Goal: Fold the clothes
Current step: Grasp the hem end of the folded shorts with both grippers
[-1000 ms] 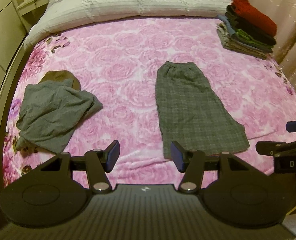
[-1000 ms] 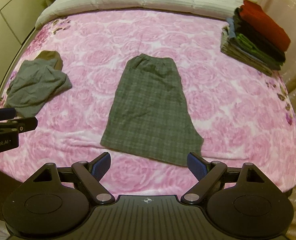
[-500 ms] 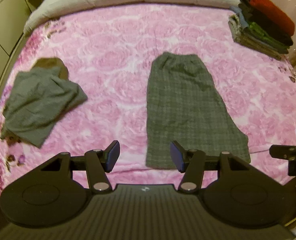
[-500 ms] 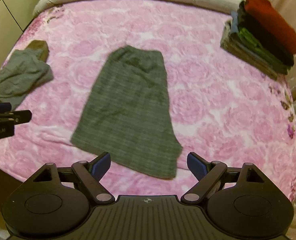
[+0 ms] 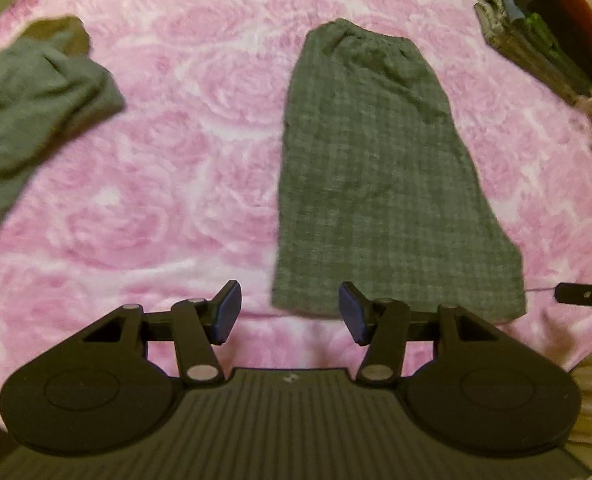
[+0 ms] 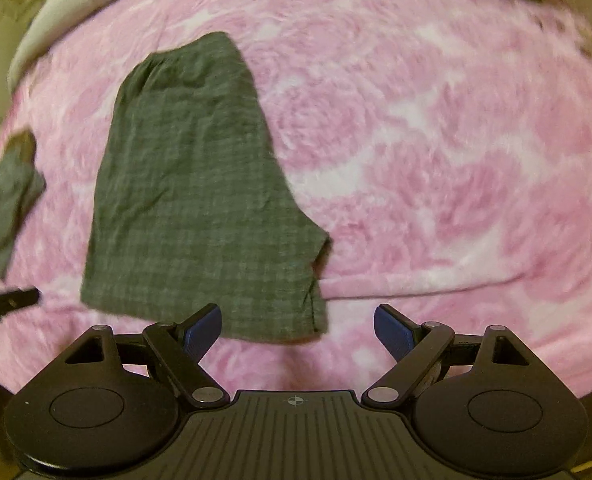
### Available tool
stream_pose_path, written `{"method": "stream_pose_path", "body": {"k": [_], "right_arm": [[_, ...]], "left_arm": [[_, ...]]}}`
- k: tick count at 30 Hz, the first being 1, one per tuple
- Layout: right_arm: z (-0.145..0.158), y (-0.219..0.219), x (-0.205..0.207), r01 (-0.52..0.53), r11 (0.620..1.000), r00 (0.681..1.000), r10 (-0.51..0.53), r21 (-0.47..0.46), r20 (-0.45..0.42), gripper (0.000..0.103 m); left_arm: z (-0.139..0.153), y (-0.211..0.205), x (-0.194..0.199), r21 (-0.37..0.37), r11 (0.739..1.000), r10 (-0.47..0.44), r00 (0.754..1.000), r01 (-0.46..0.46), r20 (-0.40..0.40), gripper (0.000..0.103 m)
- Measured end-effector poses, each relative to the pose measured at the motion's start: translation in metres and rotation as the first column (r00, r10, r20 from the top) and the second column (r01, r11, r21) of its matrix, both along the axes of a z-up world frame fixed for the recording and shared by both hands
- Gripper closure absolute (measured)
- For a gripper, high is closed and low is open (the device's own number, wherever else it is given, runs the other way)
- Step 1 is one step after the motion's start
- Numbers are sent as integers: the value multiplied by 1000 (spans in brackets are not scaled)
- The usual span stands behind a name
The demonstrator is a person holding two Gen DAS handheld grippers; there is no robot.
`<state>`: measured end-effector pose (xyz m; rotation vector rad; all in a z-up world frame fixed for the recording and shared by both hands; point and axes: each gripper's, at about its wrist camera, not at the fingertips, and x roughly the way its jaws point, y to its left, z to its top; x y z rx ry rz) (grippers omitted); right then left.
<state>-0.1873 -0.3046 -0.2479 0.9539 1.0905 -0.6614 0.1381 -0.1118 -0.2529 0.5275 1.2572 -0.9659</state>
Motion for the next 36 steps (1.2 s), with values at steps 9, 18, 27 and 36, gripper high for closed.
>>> {"method": "stream_pose_path", "body": {"k": [9, 18, 27, 36], "right_arm": [[-41, -12, -27, 111, 992, 957, -124, 62, 263, 39], [-70, -28, -42, 206, 969, 916, -240, 135, 322, 39], [-103, -37, -52, 204, 939, 879, -301, 277, 371, 39], [-115, -28, -63, 152, 903, 840, -332, 401, 428, 48]], "left_arm": [[-46, 2, 33, -110, 994, -18, 988, 1, -153, 65], [-71, 2, 58, -160, 986, 2, 963, -46, -268, 65], [-99, 8, 70, -174, 978, 36, 910, -118, -412, 71], [-111, 29, 68, -148, 967, 99, 846, -205, -525, 81]]}}
